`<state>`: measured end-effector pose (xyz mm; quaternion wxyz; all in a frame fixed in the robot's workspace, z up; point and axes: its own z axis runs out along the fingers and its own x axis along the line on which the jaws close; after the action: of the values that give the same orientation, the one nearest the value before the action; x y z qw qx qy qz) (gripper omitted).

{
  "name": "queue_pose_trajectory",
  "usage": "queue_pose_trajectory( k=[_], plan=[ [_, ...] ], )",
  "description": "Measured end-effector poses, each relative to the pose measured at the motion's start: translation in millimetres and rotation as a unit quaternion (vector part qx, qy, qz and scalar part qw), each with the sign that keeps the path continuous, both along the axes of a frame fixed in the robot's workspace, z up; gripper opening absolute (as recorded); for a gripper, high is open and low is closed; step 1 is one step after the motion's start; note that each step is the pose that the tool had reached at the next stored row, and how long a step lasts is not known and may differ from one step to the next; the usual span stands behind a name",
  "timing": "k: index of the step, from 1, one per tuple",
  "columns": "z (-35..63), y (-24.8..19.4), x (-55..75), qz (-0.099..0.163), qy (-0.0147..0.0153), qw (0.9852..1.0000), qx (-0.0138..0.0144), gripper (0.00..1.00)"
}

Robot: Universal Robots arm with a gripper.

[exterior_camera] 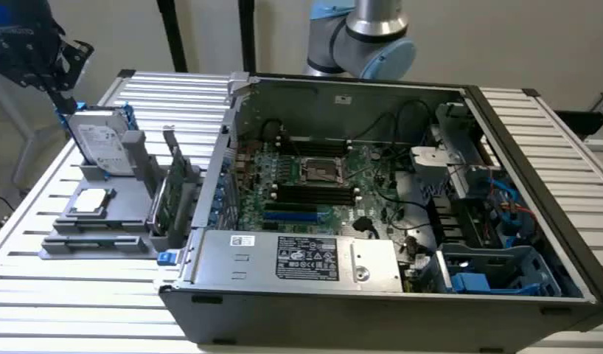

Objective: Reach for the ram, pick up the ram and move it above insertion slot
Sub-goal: 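Reach for the ram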

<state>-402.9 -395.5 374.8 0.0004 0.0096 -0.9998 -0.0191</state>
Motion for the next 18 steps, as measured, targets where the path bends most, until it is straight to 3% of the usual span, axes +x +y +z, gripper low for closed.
queue_pose_trajectory(
  k=[13, 16, 18],
  plan=[
    [0.0, 0.0, 0.0, 0.0, 0.0, 1.0, 0.0, 0.11],
    [0.0, -3.6, -0.1, 0.0, 0.0001, 1.0, 0.0, 0.11],
    [0.1, -8.5, 0.0, 0.0, 0.0001, 1.0, 0.0, 0.11]
  ],
)
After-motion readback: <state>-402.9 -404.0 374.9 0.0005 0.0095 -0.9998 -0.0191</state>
